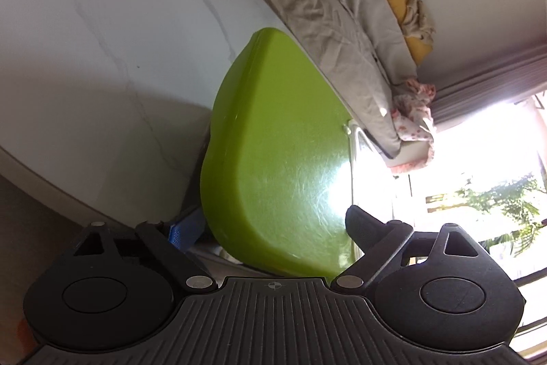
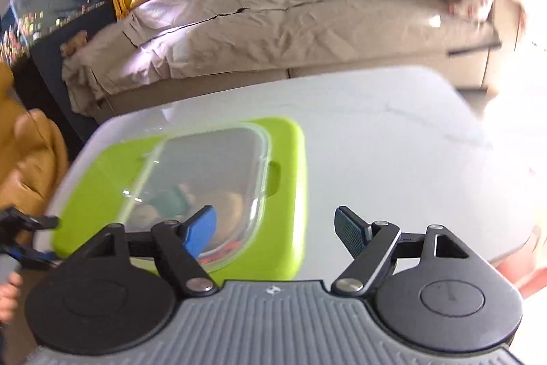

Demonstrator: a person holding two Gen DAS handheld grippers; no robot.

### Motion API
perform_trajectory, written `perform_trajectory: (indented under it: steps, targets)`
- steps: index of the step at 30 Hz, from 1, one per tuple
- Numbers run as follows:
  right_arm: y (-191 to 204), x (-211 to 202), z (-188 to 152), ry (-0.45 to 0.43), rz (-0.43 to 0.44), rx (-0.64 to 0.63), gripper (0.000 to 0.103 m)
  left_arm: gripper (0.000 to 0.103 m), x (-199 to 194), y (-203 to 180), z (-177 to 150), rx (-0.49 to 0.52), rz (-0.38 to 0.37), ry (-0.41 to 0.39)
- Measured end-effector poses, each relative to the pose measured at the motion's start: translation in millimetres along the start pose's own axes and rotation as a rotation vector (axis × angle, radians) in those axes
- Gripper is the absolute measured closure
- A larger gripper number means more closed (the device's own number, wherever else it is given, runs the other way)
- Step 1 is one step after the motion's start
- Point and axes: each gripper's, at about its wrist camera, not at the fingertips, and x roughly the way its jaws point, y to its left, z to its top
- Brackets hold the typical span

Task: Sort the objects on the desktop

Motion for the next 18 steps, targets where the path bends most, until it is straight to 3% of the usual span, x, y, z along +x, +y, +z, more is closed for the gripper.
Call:
perform_trajectory:
  steps: [6, 10, 16, 18]
  targets:
    - [33, 54, 11, 0.048, 0.016, -0.035, 0.026, 0.010, -27, -2, 15, 0.010, 0.049, -0.065]
    - [9, 64, -2, 0.070, 0.070, 0.037, 0.026, 0.009, -31, 0, 35, 0.015, 0.025, -0.107]
    - [-18, 75, -5, 0.093, 0.152, 0.149, 0.024, 0.004, 14, 6, 60, -0.013, -0.043, -0.031]
    - [-30, 78, -6, 0.092, 0.186, 0.214, 0.028, 0.004, 32, 6, 63, -0.003, -0.034, -0.028]
